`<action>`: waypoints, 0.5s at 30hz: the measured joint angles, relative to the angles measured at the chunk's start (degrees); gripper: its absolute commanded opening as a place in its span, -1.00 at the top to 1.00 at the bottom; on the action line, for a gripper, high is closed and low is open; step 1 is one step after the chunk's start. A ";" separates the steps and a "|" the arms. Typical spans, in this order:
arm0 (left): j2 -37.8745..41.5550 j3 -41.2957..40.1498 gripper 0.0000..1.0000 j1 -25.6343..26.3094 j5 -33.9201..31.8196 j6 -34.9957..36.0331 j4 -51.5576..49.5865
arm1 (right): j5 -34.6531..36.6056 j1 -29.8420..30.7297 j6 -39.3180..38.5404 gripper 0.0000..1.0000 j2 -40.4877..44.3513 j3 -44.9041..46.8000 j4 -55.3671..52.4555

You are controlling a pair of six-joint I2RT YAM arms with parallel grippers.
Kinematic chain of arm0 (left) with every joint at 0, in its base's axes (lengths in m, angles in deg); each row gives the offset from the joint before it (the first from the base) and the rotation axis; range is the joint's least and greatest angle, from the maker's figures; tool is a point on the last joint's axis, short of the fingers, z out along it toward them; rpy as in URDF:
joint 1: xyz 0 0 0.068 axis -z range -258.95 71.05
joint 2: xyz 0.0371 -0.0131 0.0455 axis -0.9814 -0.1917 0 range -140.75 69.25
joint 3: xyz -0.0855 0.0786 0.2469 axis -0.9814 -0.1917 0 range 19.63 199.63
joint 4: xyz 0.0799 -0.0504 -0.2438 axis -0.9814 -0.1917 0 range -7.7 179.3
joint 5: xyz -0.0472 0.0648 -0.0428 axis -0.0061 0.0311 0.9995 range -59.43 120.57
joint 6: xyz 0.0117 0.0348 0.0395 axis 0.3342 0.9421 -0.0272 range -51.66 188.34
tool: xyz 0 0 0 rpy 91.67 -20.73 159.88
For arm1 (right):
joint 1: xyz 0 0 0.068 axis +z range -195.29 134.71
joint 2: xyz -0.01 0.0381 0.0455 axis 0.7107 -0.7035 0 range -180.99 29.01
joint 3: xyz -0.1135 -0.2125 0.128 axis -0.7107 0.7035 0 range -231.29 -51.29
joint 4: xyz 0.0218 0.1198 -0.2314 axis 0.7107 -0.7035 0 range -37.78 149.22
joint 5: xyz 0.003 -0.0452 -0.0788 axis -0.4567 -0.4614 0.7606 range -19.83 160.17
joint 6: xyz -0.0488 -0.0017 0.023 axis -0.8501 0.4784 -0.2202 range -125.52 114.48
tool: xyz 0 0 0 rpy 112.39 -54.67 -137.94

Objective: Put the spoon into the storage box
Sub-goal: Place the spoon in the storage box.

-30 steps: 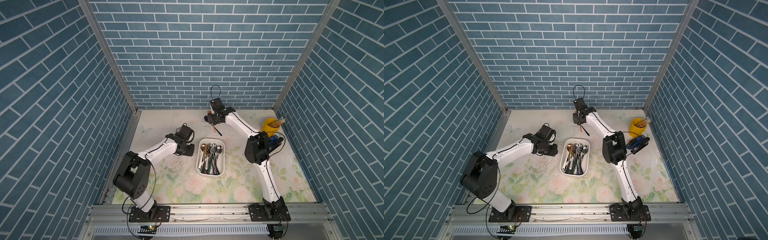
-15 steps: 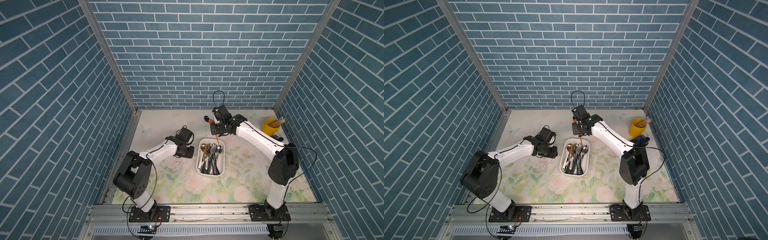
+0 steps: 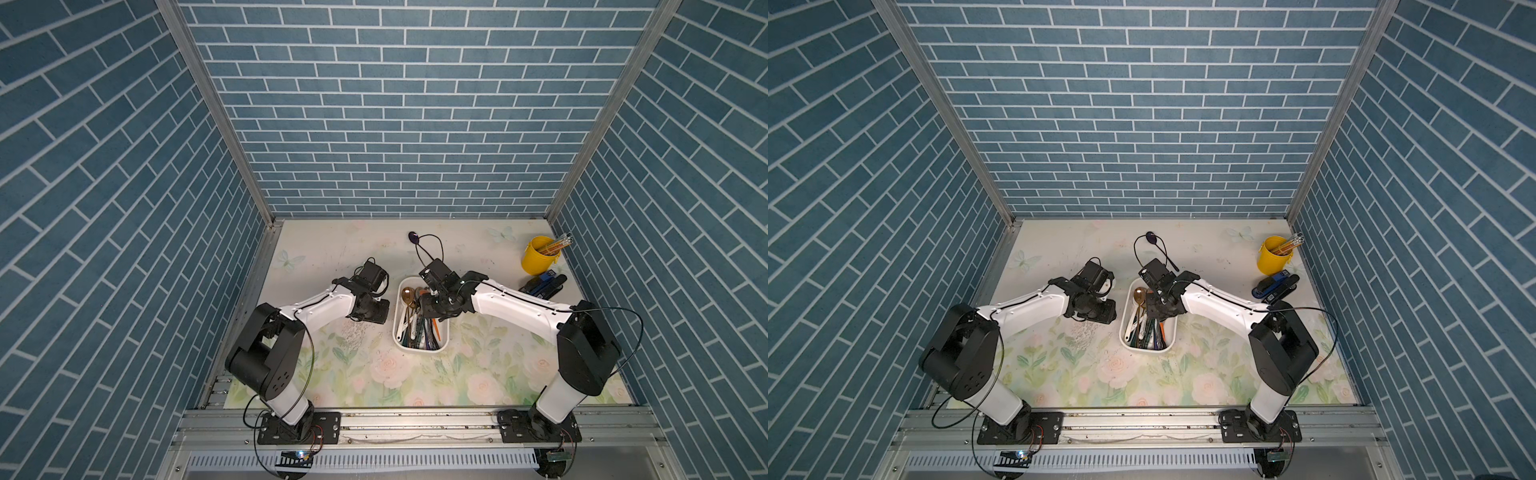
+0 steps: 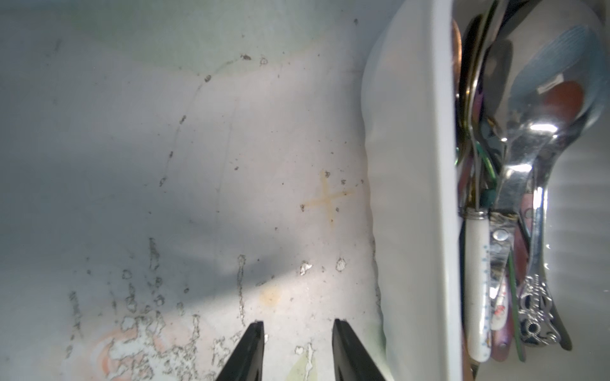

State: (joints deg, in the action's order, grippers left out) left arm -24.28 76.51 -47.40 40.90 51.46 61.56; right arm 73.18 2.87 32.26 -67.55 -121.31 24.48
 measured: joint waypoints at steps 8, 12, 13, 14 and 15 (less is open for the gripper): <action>0.00 -0.57 0.21 0.87 0.09 -0.02 0.11 | -0.11 -0.02 0.35 1.00 -2.69 -0.39 2.75; 0.02 -0.57 0.21 1.01 -0.04 -0.02 0.07 | 0.02 0.00 0.31 0.96 -4.94 -0.57 3.28; 0.04 -0.57 0.21 1.01 -0.15 -0.02 0.04 | 0.11 0.00 0.31 0.94 -5.03 -0.59 3.32; 0.07 -0.57 0.21 1.01 -0.24 -0.02 -0.04 | 0.22 0.00 0.31 0.90 -5.05 -0.66 3.30; 0.11 -0.55 0.21 1.01 -0.35 -0.02 -0.13 | 0.24 0.00 0.31 0.85 -5.05 -0.72 3.32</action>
State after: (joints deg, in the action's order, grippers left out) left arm -24.17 75.97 -46.39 40.55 51.43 61.43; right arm 73.42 2.87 32.57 -72.60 -122.03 27.80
